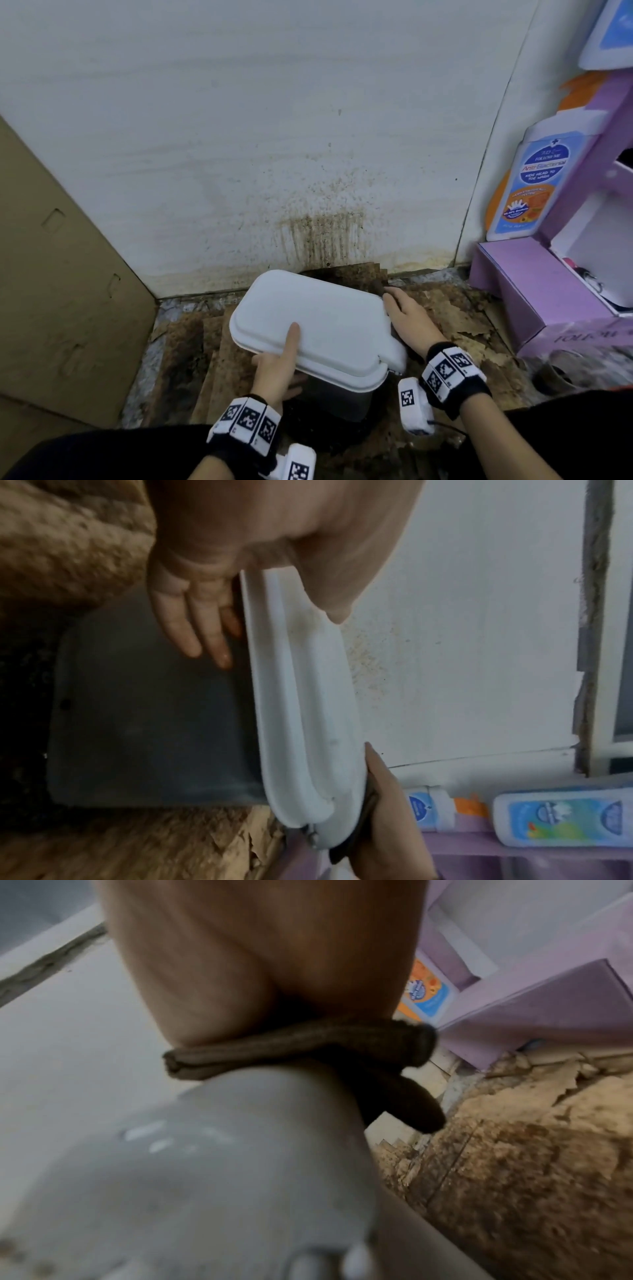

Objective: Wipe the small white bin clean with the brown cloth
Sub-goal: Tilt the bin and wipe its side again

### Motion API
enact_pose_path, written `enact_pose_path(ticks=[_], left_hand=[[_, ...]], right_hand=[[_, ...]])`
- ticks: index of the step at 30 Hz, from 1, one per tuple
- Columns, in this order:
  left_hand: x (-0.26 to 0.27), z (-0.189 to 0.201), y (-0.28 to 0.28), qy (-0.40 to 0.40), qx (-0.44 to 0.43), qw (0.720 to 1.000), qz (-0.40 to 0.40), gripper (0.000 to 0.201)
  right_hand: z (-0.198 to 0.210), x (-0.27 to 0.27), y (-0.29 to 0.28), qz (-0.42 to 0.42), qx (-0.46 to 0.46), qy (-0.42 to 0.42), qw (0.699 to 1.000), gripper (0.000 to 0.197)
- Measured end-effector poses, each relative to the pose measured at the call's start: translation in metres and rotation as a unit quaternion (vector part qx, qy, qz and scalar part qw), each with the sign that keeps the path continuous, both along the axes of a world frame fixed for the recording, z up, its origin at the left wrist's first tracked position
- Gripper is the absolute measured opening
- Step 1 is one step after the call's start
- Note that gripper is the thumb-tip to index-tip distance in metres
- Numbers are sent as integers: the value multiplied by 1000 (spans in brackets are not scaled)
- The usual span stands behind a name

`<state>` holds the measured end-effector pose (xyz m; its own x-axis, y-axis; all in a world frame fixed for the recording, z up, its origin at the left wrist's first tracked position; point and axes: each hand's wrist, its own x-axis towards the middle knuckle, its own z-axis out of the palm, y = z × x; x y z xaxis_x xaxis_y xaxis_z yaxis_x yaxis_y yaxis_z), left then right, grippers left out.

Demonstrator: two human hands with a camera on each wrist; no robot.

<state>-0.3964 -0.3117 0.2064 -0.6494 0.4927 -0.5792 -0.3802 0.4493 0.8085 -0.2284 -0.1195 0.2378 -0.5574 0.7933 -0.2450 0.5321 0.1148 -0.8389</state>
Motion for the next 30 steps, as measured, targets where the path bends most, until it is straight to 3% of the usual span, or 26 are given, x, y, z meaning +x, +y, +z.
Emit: enact_pose_path(ticks=[4,7,11,13,17,23,28,30], left_hand=[[-1,-11,5,-20,48,998,22,114],[-3,-14,4,-26,86,995,32,97],[-13,-17,2,-17,98,994,39,105],[-23,-15,2,10,101,995,6,96],[-41,-4,6,57,53,996,-48,95],[-42,10,14,133,10,986,-96,71],[-40,1,15,136,22,987,-82,82],[-35,0,17,142,21,987,-77,71]], right_hand=[[-10,4,0,-11,-23,46,999,69],[-12,5,-4,-19,-23,68,997,63],[-13,8,-26,-66,-34,100,992,63],[-16,8,-40,-110,-29,105,988,64],[-25,5,-65,-193,-33,118,973,62],[-27,-11,-108,-308,-26,131,942,60],[-26,-13,-111,-306,-36,132,942,59],[-30,-11,-103,-284,-45,137,948,57]])
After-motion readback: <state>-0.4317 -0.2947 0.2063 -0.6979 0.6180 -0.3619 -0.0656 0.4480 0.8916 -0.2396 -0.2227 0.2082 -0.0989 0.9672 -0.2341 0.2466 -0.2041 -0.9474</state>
